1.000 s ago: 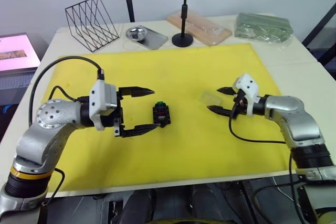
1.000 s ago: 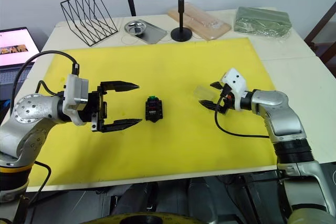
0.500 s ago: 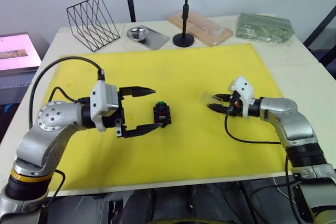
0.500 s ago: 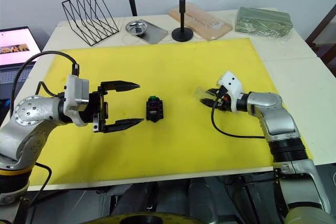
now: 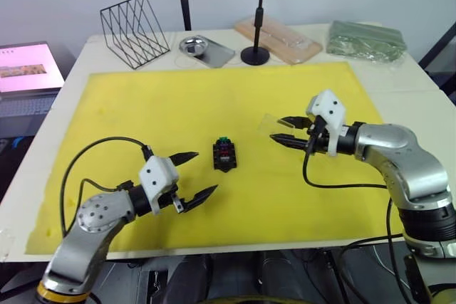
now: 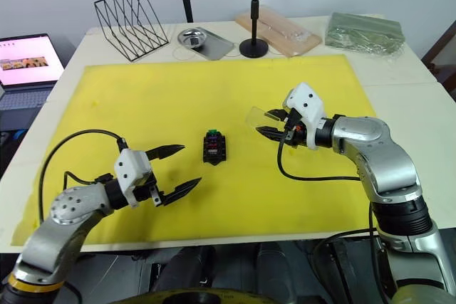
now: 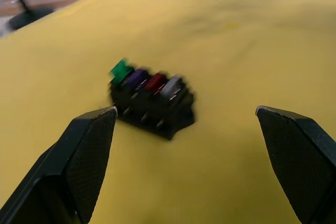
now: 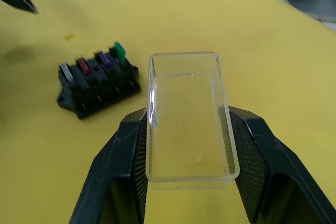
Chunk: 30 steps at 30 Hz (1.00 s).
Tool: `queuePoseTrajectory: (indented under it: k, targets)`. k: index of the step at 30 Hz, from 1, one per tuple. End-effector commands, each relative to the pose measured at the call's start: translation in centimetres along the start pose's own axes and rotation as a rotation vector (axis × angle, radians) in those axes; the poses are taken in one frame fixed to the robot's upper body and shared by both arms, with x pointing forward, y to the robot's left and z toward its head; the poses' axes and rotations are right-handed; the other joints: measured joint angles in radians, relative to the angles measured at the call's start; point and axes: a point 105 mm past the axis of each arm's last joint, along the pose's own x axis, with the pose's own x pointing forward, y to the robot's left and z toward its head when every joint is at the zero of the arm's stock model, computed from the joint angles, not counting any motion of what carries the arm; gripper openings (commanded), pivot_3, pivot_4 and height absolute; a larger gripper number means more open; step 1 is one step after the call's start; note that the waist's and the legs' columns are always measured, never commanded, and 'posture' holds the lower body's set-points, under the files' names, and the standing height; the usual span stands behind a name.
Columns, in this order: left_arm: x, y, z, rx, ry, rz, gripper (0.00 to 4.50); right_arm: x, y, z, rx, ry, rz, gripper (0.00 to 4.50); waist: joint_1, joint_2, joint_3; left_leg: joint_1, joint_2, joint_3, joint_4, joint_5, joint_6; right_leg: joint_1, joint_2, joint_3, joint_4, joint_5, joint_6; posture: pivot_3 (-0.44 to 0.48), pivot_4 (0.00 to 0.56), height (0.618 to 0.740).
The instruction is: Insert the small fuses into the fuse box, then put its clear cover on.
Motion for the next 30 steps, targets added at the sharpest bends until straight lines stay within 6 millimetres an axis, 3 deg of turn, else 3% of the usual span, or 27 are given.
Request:
queuePoseTrajectory:
  k: [1, 11, 14, 20, 30]
  targets:
    - [1.5, 0.0, -0.1, 0.041, -0.017, 0.036, 4.5, -0.7, -0.6, 1.6, -0.023, -0.041, -0.039, 1.81, -0.002, 0.0, 0.0, 0.0, 0.0, 0.0, 0.0, 0.0, 0.0, 0.0, 0.0, 0.0, 0.0, 0.0, 0.0, 0.0, 0.15, 0.74]
    - [3.9, -0.4, -2.3, 0.008, 0.03, 0.074, 4.5, -1.1, -1.0, 1.4, -0.023, -0.028, -0.071, 1.81, -0.007, 0.0, 0.0, 0.001, 0.0, 0.001, -0.002, 0.0, 0.0, -0.002, 0.0, -0.001, 0.001, 0.001, 0.001, 0.0, 0.15, 0.74]
    - [4.0, 1.0, -3.2, -0.004, 0.055, 0.166, 4.5, -1.2, -1.2, 1.6, -0.023, -0.035, -0.085, 1.81, -0.005, 0.0, 0.0, 0.001, 0.0, 0.001, -0.001, 0.0, 0.0, -0.001, 0.0, -0.001, 0.001, 0.001, 0.001, 0.0, 0.15, 0.74]
    - [3.3, 2.8, -4.1, -0.022, 0.062, 0.257, 4.5, -1.1, -1.1, 1.8, -0.022, -0.037, -0.085, 1.81, -0.007, 0.0, -0.001, 0.002, 0.0, 0.001, -0.001, 0.0, 0.0, -0.001, -0.001, -0.001, 0.002, 0.001, 0.001, 0.0, 0.15, 0.74]
    - [1.3, 6.0, -3.6, 0.034, 0.091, 0.327, 4.5, -1.0, -1.4, 1.9, -0.021, -0.043, -0.092, 1.81, -0.011, 0.0, -0.001, 0.003, 0.0, 0.001, -0.002, 0.0, 0.0, -0.001, 0.001, -0.001, 0.002, 0.001, 0.001, 0.0, 0.15, 0.74]
